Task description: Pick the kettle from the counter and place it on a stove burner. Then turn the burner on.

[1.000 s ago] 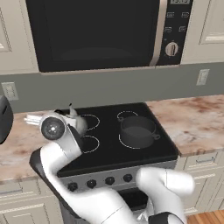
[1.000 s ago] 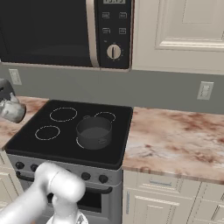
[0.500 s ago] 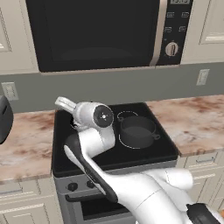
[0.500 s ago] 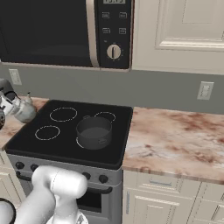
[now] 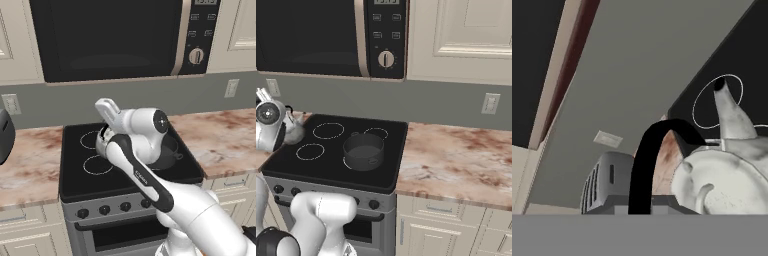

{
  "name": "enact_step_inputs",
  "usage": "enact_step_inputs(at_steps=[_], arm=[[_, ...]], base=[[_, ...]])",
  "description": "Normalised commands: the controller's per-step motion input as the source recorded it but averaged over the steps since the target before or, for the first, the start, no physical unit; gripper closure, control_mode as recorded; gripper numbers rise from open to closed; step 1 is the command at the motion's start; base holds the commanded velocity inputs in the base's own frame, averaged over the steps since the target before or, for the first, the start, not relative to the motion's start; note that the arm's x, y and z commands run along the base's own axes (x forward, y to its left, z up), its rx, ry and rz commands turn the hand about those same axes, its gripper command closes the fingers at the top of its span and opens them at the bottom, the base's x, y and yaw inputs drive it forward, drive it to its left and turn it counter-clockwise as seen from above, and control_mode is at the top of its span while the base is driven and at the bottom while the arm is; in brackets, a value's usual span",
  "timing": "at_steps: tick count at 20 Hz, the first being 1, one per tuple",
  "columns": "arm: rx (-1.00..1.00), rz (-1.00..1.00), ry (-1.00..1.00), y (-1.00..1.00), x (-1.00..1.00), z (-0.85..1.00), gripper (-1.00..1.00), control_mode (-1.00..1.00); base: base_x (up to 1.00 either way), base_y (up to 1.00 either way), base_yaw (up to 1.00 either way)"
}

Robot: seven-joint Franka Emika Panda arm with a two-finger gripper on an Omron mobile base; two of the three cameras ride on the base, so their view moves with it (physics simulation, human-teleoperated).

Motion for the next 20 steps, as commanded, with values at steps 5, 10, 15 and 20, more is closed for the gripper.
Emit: enact_step_inputs(at_steps=[5,10,15,20], arm=[[0.0,0.0,0.0,-0.04,0.0,-0.07,1.0,-1.0],[0.0,0.0,0.03,-0.07,0.0,-0.12,1.0,-1.0],[0.01,0.0,0.05,0.0,0.05,-0.1,1.0,-1.0],[0.01,0.0,0.06,0.0,0.18,-0.13,1.0,-1.0]], base=[[0.0,0.0,0.0],[0.0,0.0,0.0],[0.0,0.0,0.0],[0.0,0.0,0.0]])
